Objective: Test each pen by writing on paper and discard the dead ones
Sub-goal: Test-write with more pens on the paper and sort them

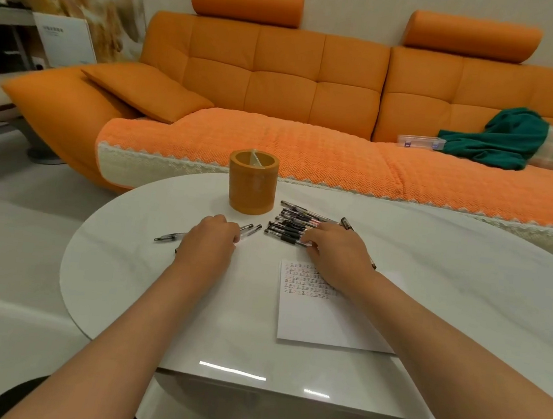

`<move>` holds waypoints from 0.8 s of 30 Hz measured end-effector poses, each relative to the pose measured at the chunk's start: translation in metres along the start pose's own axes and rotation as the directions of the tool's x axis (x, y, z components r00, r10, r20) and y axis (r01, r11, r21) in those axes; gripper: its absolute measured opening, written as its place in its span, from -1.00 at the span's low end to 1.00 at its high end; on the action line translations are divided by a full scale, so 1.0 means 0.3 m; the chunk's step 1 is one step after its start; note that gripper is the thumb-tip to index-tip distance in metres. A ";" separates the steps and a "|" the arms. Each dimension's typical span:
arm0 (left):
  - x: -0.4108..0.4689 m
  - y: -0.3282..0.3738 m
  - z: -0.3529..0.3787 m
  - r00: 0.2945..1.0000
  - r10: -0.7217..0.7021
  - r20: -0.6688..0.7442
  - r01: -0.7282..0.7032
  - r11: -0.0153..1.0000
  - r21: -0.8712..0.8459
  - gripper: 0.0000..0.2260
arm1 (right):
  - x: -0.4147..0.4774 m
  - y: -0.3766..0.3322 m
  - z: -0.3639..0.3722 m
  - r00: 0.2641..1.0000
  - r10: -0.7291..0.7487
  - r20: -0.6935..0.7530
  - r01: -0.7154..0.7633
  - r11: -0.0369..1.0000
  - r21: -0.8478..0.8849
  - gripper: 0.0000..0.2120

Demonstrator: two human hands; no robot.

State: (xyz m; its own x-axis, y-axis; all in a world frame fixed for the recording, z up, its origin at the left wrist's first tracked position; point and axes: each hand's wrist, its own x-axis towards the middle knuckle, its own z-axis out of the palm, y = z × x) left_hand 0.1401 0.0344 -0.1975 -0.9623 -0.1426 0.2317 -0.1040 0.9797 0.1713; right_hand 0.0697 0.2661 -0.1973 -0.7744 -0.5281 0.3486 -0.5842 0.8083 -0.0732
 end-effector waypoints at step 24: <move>-0.097 0.094 -0.094 0.961 0.235 -0.144 -0.274 0.877 -0.395 -0.84 | -0.067 -0.128 -0.108 0.973 -0.219 -0.073 0.226 0.968 0.108 -0.75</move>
State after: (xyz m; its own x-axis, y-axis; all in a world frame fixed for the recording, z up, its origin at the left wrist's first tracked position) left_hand 0.1722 0.0623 -0.1725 -0.9131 0.0728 0.4011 0.2713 0.8428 0.4648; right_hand 0.1155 0.2542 -0.1712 -0.6081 -0.6716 0.4232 -0.7667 0.6352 -0.0935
